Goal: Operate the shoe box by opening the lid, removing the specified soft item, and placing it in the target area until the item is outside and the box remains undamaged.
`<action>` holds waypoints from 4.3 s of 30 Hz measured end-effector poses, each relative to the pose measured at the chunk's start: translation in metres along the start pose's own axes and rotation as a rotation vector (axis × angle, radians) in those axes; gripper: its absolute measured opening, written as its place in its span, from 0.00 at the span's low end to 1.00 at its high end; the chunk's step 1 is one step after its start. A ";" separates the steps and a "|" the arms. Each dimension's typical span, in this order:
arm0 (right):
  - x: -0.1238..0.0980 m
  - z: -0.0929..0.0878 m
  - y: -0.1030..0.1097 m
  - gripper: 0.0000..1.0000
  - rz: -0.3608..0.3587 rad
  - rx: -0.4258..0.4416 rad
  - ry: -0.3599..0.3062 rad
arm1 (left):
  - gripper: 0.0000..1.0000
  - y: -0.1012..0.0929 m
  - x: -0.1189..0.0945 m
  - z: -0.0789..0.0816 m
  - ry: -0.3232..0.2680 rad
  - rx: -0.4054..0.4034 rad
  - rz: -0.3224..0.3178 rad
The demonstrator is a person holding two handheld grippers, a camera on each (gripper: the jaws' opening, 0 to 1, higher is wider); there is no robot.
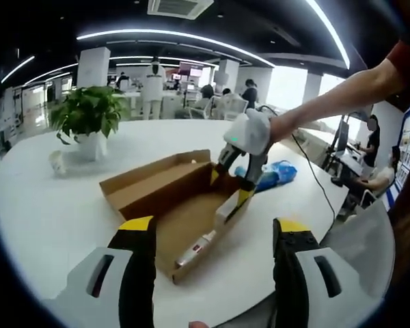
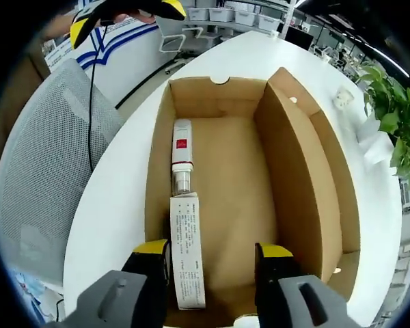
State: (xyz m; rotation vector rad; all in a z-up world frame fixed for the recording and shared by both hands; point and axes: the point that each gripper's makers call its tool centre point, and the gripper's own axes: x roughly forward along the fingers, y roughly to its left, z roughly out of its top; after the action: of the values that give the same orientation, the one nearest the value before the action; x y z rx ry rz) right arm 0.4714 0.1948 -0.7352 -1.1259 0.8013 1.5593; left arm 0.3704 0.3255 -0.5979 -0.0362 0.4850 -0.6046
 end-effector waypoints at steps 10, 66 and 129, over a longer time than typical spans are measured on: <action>0.015 -0.005 0.001 0.34 0.011 -0.019 0.041 | 0.68 -0.002 -0.002 -0.001 -0.001 -0.004 0.000; -0.009 0.002 -0.007 0.17 -0.072 0.037 0.053 | 0.66 -0.003 -0.001 0.005 -0.016 -0.033 -0.016; -0.122 -0.148 0.075 0.17 -0.204 0.269 0.079 | 0.66 -0.081 0.071 0.032 0.005 0.023 -0.207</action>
State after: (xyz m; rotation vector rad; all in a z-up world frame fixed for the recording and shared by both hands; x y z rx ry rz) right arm 0.4459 -0.0004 -0.6744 -1.0404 0.8908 1.2053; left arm 0.3923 0.2158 -0.5863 -0.0636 0.4828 -0.8137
